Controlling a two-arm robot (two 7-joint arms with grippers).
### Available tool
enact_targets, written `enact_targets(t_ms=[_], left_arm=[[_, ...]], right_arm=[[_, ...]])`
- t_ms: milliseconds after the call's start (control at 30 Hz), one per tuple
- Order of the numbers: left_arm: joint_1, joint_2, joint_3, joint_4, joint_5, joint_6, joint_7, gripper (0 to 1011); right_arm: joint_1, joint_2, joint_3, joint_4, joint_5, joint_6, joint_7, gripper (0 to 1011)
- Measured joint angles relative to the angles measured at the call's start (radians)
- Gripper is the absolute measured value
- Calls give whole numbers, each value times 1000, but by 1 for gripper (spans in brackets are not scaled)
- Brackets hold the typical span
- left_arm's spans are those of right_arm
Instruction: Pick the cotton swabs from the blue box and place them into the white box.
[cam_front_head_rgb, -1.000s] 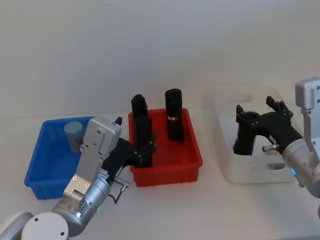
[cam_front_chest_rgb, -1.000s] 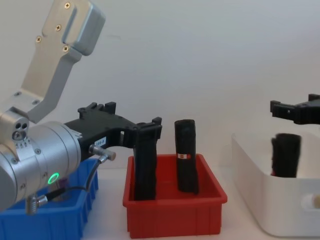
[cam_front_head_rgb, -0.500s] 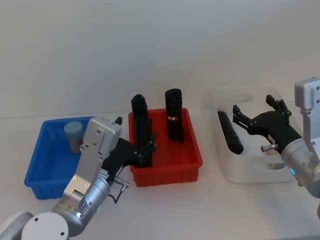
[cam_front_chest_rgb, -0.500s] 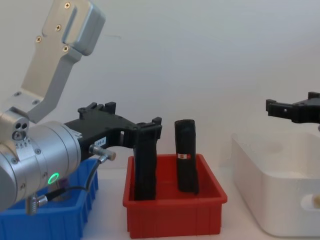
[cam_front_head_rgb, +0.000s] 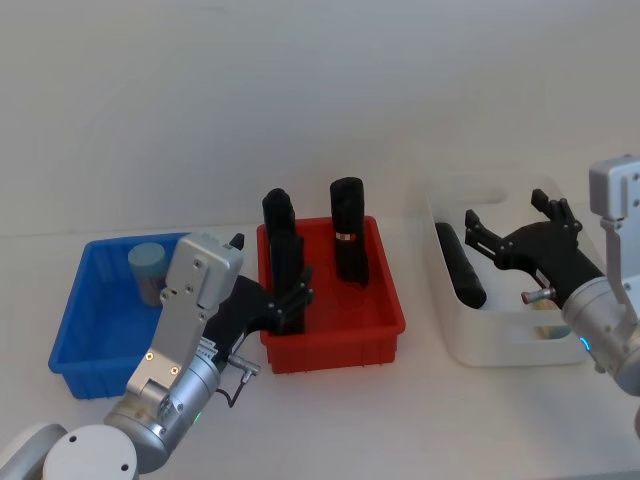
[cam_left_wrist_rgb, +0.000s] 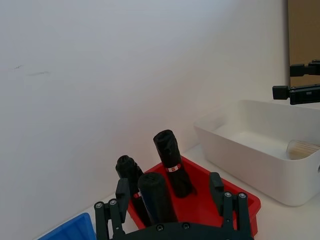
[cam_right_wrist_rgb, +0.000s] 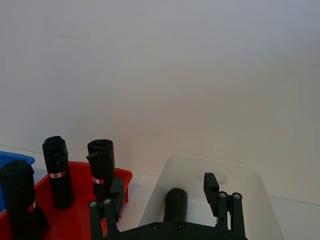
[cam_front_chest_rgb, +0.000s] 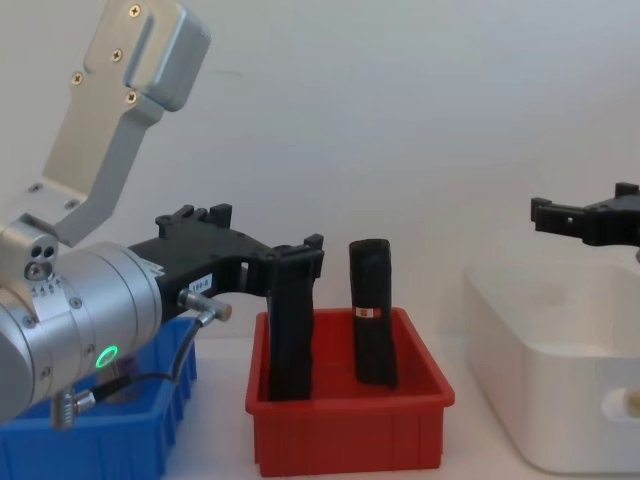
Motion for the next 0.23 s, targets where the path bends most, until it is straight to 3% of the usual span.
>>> enact_targets(t_ms=[233], left_arm=[[0,0,0,0,0,0,0,1004]], right_arm=[[0,0,0,0,0,-1,1,1002]])
